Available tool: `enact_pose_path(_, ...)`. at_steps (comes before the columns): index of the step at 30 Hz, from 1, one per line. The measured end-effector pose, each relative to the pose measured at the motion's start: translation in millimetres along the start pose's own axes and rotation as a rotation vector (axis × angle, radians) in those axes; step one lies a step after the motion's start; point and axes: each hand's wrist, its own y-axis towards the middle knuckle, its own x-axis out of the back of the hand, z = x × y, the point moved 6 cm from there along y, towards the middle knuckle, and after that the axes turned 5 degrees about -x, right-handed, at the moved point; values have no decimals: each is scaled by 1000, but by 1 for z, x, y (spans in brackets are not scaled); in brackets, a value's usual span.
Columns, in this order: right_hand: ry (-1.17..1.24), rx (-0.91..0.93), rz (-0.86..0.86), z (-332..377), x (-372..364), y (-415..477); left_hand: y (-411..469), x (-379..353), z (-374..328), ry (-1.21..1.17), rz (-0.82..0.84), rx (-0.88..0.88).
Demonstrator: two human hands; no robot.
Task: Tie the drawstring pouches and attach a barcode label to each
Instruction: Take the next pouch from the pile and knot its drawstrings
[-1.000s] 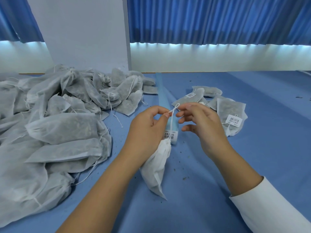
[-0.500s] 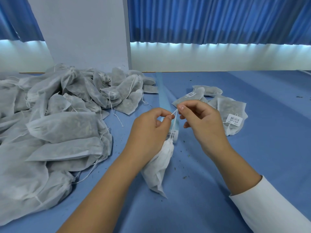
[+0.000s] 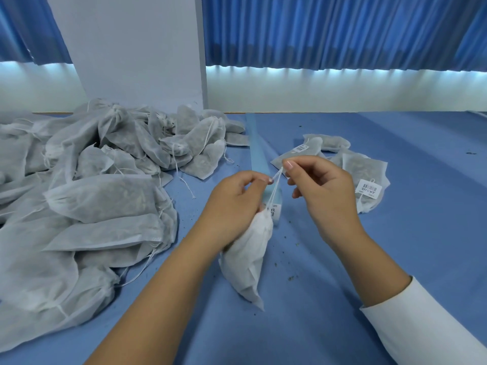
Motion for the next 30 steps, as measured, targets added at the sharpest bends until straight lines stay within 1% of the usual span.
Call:
enact_pose_path(3, 16, -27, -43, -3, 4, 2, 0, 2, 9, -118, 218, 221)
enact_pose_path(5, 23, -29, -76, -3, 7, 3, -1, 2, 12, -197, 333, 281)
enact_pose_path(8, 32, -14, -110, -1, 10, 4, -1, 3, 13, -171, 410, 233)
enact_pose_path(10, 36, -4, -128, -1, 12, 4, -2, 4, 14, -122, 405, 189)
enact_pose_path(12, 47, 3, -140, 0, 13, 3, -1, 6, 17, -101, 352, 186)
enact_pose_path(15, 38, 32, -130, 4, 12, 1, 3, 11, 20, -101, 196, 206)
enact_pose_path(19, -100, 187, -47, 14, 1, -8, 9, 26, 27, -108, -81, 206)
enact_pose_path(21, -181, 277, 31, 17, -10, -15, 12, 32, 31, -134, -174, 208)
enact_pose_path(25, -321, 339, 183, 10, -28, -23, 14, 40, 35, -300, -293, 244)
enact_pose_path(27, -383, 316, 223, 4, -31, -23, 15, 45, 36, -391, -339, 252)
enact_pose_path(30, -410, 226, 240, -3, -33, -22, 16, 45, 37, -542, -337, 286)
